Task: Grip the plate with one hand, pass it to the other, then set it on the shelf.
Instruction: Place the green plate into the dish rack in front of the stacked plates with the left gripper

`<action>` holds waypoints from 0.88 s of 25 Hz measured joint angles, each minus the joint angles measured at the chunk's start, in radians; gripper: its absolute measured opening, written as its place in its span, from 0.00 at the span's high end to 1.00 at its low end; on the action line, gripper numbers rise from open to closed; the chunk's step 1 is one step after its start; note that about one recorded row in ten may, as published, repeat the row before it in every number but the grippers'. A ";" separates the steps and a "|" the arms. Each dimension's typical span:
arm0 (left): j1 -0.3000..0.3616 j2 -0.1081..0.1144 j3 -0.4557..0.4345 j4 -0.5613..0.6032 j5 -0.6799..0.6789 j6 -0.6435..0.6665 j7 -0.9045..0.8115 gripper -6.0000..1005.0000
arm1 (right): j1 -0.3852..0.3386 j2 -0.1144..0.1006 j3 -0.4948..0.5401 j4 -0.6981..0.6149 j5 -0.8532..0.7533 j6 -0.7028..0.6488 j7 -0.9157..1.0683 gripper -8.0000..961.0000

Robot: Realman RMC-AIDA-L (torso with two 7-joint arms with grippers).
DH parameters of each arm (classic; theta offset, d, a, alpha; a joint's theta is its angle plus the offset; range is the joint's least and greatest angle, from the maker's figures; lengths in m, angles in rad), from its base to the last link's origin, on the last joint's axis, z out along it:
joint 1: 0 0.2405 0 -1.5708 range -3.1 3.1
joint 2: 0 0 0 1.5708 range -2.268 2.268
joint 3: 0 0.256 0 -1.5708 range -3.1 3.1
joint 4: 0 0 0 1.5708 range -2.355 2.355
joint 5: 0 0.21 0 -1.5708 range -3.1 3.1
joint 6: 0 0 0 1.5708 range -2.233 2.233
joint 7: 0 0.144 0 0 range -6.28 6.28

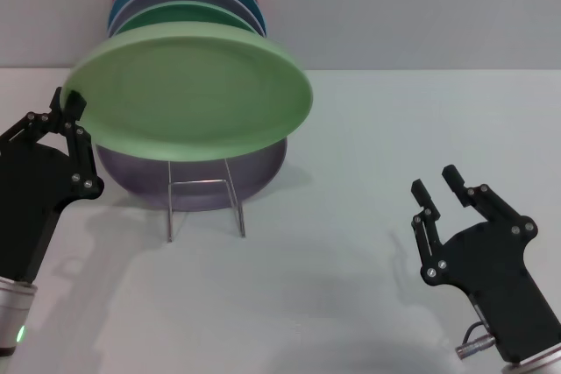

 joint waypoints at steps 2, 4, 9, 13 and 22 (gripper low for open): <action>-0.002 0.000 0.002 0.011 0.000 -0.004 0.005 0.96 | 0.006 0.000 0.001 -0.004 0.014 0.001 0.000 0.69; -0.002 -0.001 0.004 0.024 0.000 -0.010 0.006 0.96 | 0.008 0.000 0.002 -0.008 0.022 0.001 0.000 0.69; 0.003 -0.002 0.011 0.041 0.000 -0.059 0.006 0.96 | 0.010 -0.001 0.016 -0.012 0.023 0.001 -0.001 0.69; 0.000 -0.004 0.012 0.057 0.000 -0.105 0.006 0.96 | 0.015 -0.002 0.022 -0.014 0.023 0.001 -0.001 0.69; 0.000 -0.004 0.028 0.061 0.000 -0.181 0.005 0.96 | 0.035 -0.001 0.046 -0.035 0.024 0.013 -0.001 0.69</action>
